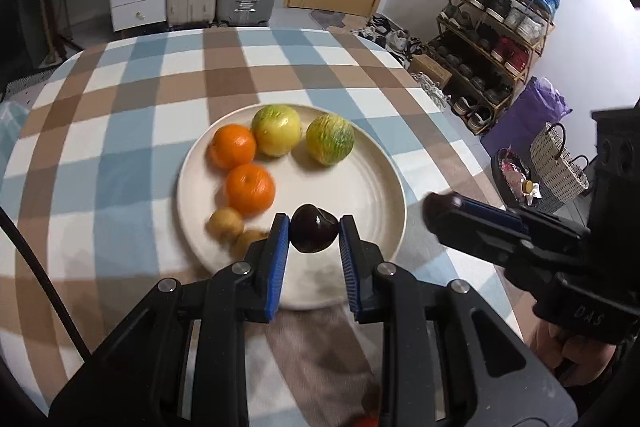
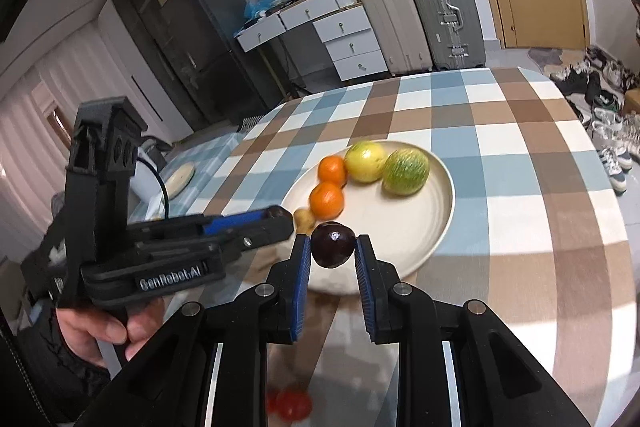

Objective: Organize fruits
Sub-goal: 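Carry both dark plums over the white plate and open both grippers, then withdraw both grippers from the plate toward the red tomatoes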

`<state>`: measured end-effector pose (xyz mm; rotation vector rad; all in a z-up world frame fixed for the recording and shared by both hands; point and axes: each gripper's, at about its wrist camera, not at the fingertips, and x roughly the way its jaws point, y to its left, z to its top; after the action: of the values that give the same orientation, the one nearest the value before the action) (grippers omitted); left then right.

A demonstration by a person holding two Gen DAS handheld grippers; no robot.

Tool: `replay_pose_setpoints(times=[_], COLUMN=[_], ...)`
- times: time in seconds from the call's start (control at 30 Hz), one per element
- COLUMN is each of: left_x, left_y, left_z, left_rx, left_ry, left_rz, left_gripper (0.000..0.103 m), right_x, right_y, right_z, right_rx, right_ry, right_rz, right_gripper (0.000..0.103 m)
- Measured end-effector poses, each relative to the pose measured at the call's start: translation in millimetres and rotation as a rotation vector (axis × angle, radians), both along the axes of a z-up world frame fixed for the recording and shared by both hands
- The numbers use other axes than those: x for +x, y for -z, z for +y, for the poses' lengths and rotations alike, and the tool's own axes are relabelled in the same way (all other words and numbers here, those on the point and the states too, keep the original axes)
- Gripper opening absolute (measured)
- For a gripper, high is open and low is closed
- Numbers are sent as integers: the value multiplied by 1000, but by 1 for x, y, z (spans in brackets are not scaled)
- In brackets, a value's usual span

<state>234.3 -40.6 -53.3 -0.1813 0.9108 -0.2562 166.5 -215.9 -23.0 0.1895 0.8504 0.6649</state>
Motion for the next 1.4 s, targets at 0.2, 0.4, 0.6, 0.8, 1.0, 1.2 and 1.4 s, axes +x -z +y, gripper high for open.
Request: replay_pose_setpoints(times=[0.2, 0.4, 0.6, 0.8, 1.0, 1.2, 1.4], left_x=[39, 68, 82, 92, 97, 98, 89], left_y=[10, 23, 36, 48, 53, 51, 38], left_z=[-6, -5, -1, 3, -2, 0, 7], left_rx=[-1, -43, -64, -121, -122, -135, -179], left_ry=[21, 27, 21, 17, 15, 7, 4], left_rz=[4, 39, 82, 124, 129, 128, 109], left_gripper=[23, 23, 23, 23, 23, 26, 49], right_x=[45, 67, 75, 78, 83, 86, 81], right_y=[19, 41, 56, 65, 69, 74, 63], right_z=[-1, 7, 19, 26, 33, 37, 28], right_rx=[37, -3, -37, -56, -75, -71, -40], right_ry=[29, 31, 15, 19, 30, 31, 37], right_rz=[47, 83, 107, 124, 128, 140, 110], right_gripper=[23, 23, 23, 23, 23, 28, 52])
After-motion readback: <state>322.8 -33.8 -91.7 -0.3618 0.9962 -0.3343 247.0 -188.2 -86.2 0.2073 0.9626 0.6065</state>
